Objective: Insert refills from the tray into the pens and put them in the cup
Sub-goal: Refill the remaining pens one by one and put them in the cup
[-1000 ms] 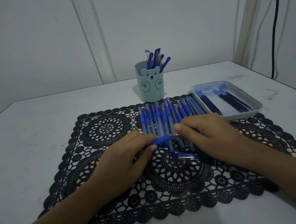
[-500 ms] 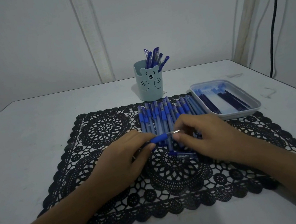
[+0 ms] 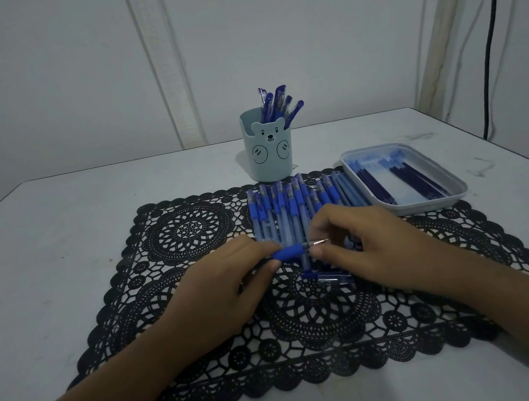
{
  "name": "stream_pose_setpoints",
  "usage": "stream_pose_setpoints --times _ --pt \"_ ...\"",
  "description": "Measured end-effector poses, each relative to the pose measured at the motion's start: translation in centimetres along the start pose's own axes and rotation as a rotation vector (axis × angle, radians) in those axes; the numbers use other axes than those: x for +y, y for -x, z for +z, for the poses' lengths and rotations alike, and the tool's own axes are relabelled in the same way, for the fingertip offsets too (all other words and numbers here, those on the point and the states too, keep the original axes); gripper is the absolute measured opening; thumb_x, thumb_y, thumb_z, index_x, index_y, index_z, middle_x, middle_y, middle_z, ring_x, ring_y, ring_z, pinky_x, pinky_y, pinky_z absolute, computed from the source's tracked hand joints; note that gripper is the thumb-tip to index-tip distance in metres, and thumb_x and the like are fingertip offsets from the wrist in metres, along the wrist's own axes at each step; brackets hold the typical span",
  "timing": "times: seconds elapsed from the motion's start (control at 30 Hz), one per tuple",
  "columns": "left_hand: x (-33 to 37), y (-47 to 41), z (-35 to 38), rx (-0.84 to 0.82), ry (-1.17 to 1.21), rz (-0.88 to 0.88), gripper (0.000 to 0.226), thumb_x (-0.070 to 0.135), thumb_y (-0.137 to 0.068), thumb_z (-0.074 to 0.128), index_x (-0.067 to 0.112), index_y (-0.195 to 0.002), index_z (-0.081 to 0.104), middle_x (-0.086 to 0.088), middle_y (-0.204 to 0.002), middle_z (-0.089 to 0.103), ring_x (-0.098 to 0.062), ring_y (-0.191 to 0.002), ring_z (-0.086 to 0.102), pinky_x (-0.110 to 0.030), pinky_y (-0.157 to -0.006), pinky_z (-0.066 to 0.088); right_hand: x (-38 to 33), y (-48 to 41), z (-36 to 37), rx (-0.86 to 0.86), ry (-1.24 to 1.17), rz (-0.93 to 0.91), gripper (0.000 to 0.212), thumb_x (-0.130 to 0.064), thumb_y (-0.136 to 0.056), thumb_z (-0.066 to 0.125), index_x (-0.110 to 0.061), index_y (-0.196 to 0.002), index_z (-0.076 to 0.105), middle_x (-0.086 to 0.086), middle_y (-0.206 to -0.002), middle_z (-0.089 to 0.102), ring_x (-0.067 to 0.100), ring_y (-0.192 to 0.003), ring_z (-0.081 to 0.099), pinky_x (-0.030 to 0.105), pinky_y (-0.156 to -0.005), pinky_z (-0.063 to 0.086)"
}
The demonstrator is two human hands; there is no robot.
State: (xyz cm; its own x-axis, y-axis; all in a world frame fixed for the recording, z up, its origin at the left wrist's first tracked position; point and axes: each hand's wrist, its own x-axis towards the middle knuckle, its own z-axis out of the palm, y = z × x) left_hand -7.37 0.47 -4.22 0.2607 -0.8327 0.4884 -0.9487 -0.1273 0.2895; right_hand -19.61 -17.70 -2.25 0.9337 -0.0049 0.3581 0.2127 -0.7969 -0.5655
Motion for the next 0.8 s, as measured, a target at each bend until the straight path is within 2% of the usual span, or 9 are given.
stream_pose_setpoints --times 0.13,0.23,0.33,0.4,0.47,0.6,0.67,0.73,0.8 --pt "0.0 0.0 -0.2 0.006 -0.002 0.016 0.035 0.040 -0.092 0.037 0.022 -0.110 0.062 0.030 -0.079 0.041 0.009 -0.071 0.045 -0.007 -0.065 0.037 0.0 0.1 0.1 0.022 0.011 0.005 0.008 -0.026 -0.089 0.056 -0.026 -0.081 0.059 -0.005 -0.070 0.061 0.013 -0.066 0.056 0.035 -0.062 0.046" --pt "0.1 -0.1 -0.2 0.001 -0.005 0.015 0.035 0.040 -0.092 0.038 0.022 -0.110 0.062 0.031 -0.079 0.040 0.010 -0.071 0.044 -0.006 -0.065 0.036 0.0 0.1 0.3 0.021 0.057 0.003 0.011 -0.032 -0.090 0.053 -0.029 -0.080 0.057 -0.005 -0.069 0.061 0.012 -0.064 0.056 0.037 -0.061 0.047" --pt "0.1 -0.1 0.0 0.017 -0.030 0.000 0.035 0.040 -0.091 0.038 0.022 -0.108 0.063 0.029 -0.078 0.041 0.012 -0.071 0.044 -0.004 -0.065 0.036 -0.1 -0.1 -0.4 -0.017 0.159 0.059 0.028 -0.057 -0.079 0.045 -0.031 -0.084 0.055 -0.011 -0.070 0.058 0.005 -0.066 0.054 0.025 -0.059 0.039" --pt "0.0 0.0 0.0 0.042 -0.026 -0.025 0.034 0.040 -0.091 0.038 0.022 -0.105 0.063 0.027 -0.079 0.045 0.013 -0.073 0.046 -0.005 -0.066 0.036 0.0 0.1 -1.0 -0.103 0.320 0.091 0.041 -0.069 -0.067 0.042 -0.034 -0.087 0.051 -0.017 -0.076 0.052 -0.001 -0.069 0.049 0.020 -0.066 0.030" --pt "-0.2 0.0 0.1 0.069 0.000 -0.049 0.032 0.040 -0.090 0.038 0.023 -0.102 0.063 0.027 -0.079 0.048 0.014 -0.072 0.047 -0.005 -0.066 0.038 0.1 0.4 -1.3 -0.201 0.442 0.081 0.043 -0.072 -0.063 0.041 -0.037 -0.087 0.049 -0.018 -0.085 0.047 -0.004 -0.076 0.045 0.023 -0.076 0.029" --pt "-0.1 0.0 0.1 0.079 0.002 -0.050 0.032 0.039 -0.090 0.039 0.021 -0.102 0.063 0.023 -0.080 0.051 0.013 -0.074 0.047 -0.003 -0.067 0.036 -0.1 0.5 -0.9 -0.253 0.400 0.050 0.033 -0.059 -0.073 0.046 -0.033 -0.088 0.057 -0.017 -0.090 0.046 -0.001 -0.083 0.047 0.022 -0.082 0.038" --pt "0.0 0.0 0.0 0.088 0.006 -0.044 0.030 0.038 -0.090 0.040 0.022 -0.102 0.063 0.025 -0.080 0.050 0.013 -0.075 0.048 -0.002 -0.067 0.035 -0.4 0.4 -1.1 -0.200 0.318 0.097 0.024 -0.049 -0.079 0.044 -0.029 -0.086 0.056 -0.016 -0.086 0.053 -0.002 -0.079 0.051 0.015 -0.074 0.043" --pt "0.1 0.0 0.0 0.099 0.009 -0.042 0.029 0.038 -0.090 0.041 0.023 -0.102 0.062 0.030 -0.079 0.046 0.013 -0.075 0.048 -0.002 -0.067 0.035 -0.3 0.3 -1.7 -0.115 0.207 0.180 0.012 -0.039 -0.085 0.047 -0.029 -0.083 0.054 -0.014 -0.079 0.058 -0.001 -0.069 0.053 0.009 -0.062 0.042" --pt "0.1 0.0 0.0 0.110 0.007 -0.043 0.029 0.038 -0.090 0.040 0.022 -0.102 0.062 0.031 -0.079 0.045 0.014 -0.075 0.047 -0.002 -0.067 0.035 0.1 0.3 -2.4 -0.029 0.128 0.226 0.007 -0.031 -0.087 0.052 -0.029 -0.083 0.058 -0.013 -0.076 0.060 -0.003 -0.066 0.052 0.007 -0.059 0.040"
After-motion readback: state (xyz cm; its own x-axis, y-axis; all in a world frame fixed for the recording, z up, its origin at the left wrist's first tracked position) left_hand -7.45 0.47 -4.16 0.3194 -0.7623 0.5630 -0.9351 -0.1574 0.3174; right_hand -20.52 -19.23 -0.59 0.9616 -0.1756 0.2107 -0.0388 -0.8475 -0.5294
